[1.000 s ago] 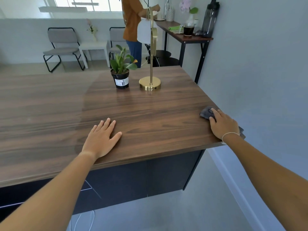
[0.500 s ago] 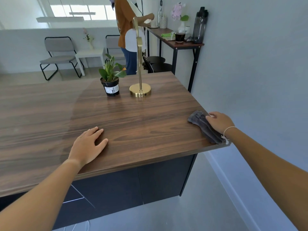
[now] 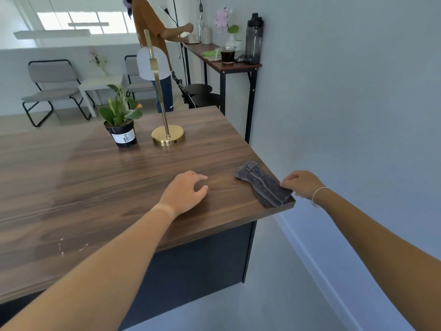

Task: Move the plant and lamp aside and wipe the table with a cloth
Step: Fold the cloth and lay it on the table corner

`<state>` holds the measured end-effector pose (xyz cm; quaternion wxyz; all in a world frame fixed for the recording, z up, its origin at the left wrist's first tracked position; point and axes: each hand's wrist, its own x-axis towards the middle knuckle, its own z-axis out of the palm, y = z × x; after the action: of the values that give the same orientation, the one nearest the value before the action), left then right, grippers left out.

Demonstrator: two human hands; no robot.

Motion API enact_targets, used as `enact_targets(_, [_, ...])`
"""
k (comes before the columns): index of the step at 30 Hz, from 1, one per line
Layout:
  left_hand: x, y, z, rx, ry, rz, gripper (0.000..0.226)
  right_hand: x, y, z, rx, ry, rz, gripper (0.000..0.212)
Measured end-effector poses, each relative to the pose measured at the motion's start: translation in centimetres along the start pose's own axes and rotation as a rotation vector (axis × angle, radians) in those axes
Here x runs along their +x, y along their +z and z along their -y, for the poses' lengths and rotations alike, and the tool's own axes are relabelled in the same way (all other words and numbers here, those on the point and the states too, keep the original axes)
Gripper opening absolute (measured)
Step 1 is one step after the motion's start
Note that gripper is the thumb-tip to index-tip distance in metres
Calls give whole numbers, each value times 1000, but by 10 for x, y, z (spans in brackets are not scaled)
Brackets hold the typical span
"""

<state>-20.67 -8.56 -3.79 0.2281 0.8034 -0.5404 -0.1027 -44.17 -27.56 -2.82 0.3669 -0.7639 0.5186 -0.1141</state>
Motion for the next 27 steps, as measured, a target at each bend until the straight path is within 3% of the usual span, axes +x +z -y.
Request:
enact_targets(8, [30, 61, -95, -35, 268, 86, 34, -7, -8, -22, 144, 122, 108, 28])
enact_targets(13, [32, 76, -111, 82, 309, 48, 49, -4, -9, -26, 271, 178, 150, 29])
enact_targets(18, [29, 84, -115, 162, 367, -40, 44, 1, -12, -26, 411, 170, 172, 27])
enact_targets(22, [28, 88, -116, 121, 351, -84, 37, 3, -14, -20, 469, 142, 192, 16])
enact_targets(27, [33, 78, -114, -134, 236, -63, 20, 1, -18, -10, 402, 87, 172, 25])
